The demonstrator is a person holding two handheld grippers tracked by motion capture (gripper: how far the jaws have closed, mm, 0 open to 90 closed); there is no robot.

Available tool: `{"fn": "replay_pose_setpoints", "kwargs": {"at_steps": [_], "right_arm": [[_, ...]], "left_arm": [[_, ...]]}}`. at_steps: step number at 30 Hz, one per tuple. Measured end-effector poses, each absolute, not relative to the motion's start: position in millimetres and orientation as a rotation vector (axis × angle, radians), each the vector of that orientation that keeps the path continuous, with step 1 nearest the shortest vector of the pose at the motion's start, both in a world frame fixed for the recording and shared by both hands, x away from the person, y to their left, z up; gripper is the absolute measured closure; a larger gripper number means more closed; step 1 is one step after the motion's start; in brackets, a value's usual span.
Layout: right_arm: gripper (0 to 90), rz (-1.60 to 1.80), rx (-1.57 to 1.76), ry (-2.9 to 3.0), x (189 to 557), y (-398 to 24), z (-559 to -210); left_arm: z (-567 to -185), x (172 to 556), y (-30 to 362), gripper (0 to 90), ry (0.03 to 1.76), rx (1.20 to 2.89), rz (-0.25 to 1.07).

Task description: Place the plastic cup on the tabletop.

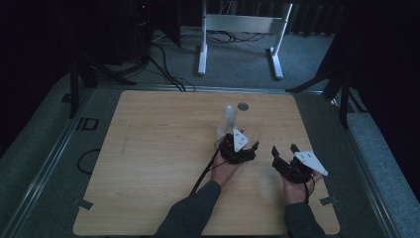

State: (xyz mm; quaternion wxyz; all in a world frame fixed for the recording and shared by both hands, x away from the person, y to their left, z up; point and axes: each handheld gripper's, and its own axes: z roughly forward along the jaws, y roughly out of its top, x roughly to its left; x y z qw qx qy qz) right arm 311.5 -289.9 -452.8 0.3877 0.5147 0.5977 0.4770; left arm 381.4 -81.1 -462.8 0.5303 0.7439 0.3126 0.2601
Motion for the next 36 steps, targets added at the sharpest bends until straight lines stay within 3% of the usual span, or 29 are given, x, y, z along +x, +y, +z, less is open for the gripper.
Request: {"fn": "replay_pose_setpoints", "kwargs": {"at_steps": [36], "right_arm": [[28.1,1.216,1.308,1.517,311.0,-289.8,-452.2]], "left_arm": [[-480.0,383.5,-82.1,29.8,0.768,1.793,0.653]]}}
